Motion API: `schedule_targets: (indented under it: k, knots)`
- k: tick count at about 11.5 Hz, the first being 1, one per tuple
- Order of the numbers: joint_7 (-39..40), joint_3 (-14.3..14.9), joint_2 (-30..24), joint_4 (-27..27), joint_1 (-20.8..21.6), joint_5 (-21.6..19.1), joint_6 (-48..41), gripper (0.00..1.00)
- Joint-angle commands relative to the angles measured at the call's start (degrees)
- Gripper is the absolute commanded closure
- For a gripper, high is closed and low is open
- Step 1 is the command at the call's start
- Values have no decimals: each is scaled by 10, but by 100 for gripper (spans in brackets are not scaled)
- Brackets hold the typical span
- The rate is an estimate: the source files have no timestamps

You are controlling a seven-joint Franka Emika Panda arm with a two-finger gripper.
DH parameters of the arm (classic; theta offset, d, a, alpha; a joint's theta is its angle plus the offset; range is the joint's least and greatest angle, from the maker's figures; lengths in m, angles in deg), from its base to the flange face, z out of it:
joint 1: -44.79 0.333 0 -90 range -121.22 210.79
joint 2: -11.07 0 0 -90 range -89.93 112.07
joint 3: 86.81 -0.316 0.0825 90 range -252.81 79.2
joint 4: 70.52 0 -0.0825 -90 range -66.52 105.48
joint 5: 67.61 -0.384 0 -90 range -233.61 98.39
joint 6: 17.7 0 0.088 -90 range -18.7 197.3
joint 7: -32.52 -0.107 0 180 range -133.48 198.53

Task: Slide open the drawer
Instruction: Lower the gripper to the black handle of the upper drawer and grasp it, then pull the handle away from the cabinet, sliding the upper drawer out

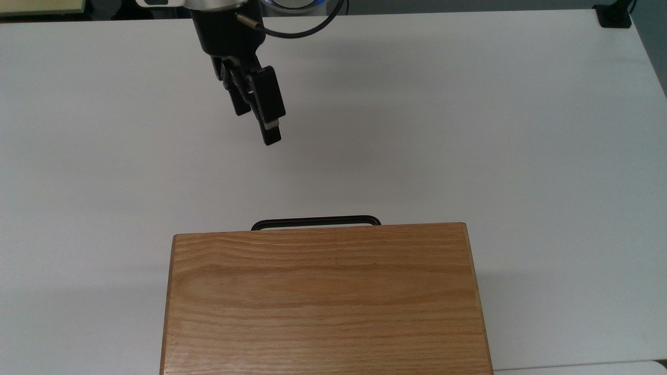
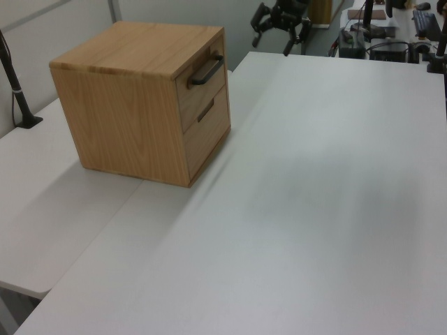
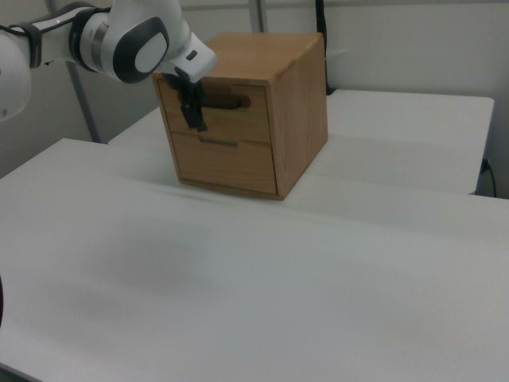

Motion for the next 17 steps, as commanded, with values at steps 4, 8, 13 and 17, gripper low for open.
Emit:
schedule_targets:
  k: [4,8,13,17]
  knots:
    - [-231,25,118,-90,66,2,148,14]
    - [-260,37,157,-111,86,23,228,35]
    - [-253,35,162,-101,90,51,225,100]
    - [-221,32,121,-55,88,50,212,100]
